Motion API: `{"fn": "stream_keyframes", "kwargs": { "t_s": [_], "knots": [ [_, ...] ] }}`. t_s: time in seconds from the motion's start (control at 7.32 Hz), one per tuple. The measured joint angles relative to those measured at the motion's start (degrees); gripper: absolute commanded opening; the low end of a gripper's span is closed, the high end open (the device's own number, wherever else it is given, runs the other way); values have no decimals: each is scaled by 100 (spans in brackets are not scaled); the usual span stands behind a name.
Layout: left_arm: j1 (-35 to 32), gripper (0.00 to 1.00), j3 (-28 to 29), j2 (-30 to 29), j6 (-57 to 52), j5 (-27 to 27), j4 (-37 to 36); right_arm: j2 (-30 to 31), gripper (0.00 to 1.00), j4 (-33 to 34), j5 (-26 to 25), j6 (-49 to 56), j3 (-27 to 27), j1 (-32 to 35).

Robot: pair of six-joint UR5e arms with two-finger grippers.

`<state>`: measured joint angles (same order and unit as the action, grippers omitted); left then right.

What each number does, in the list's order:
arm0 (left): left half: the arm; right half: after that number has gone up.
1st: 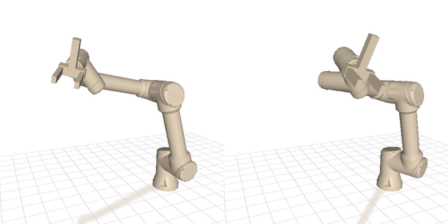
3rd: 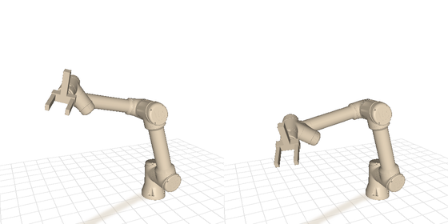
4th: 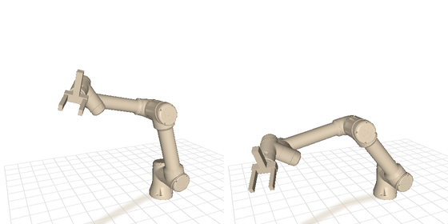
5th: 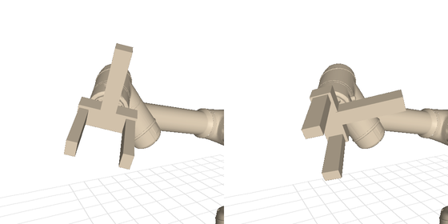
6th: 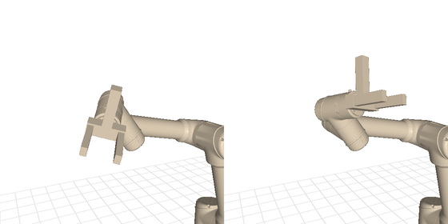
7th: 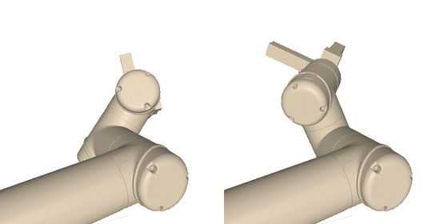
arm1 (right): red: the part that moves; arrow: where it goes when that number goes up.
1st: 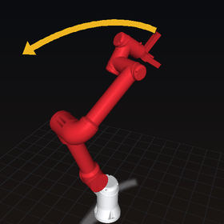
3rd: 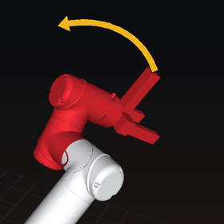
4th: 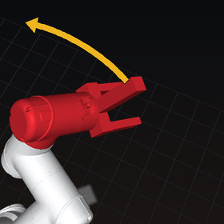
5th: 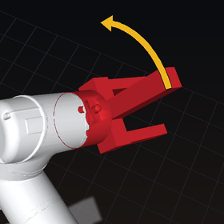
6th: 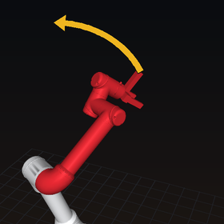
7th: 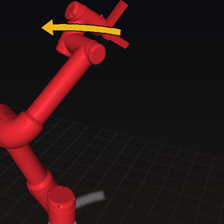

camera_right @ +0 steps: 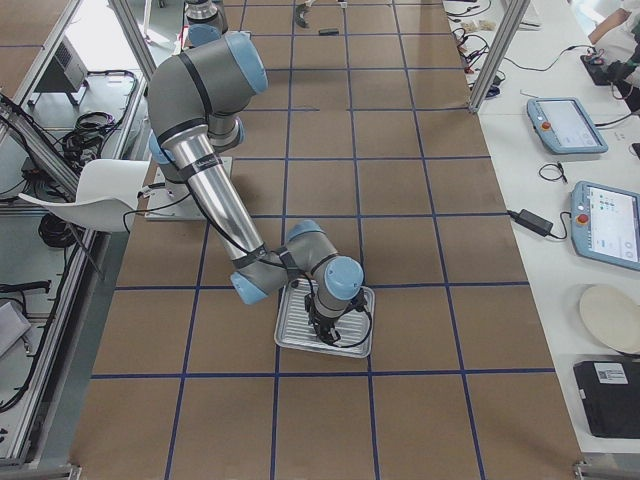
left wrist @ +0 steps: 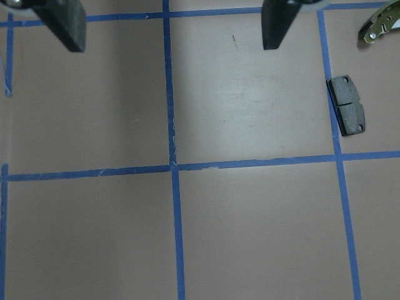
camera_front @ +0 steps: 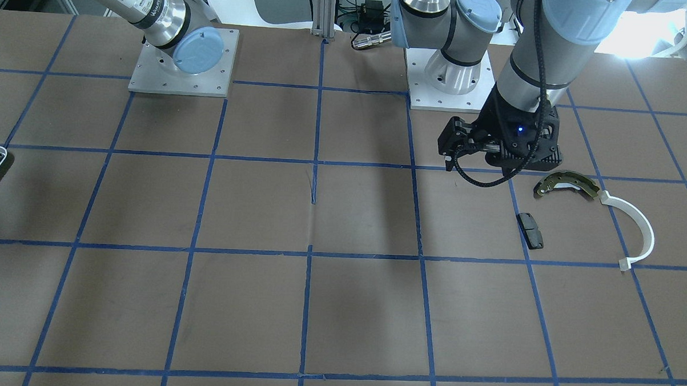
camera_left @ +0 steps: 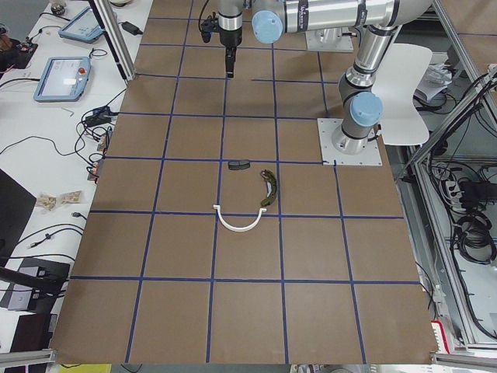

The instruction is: Place bearing gear from tray to pile

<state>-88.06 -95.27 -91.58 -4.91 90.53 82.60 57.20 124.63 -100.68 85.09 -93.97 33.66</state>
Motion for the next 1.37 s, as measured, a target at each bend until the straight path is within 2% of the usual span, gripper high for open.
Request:
{"fn": "stream_keyframes", "kwargs": {
  "t_s": [0.41,0.68,0.96,1.37],
  "knots": [
    [-4,100,-11,-1,-3,-3,0,214,0,-234,19,-183,-3,75],
    [-4,100,-6,9,1,-8,-6,972,0,-1158,358,-1266,-194,747],
    [4,100,-8,-4,-7,-10,-5,1863,0,-1540,662,-3105,-694,2233],
    [-5,100,-3,-4,-3,-17,2,2388,0,-1870,1104,-6804,-933,4908]
  ]
}}
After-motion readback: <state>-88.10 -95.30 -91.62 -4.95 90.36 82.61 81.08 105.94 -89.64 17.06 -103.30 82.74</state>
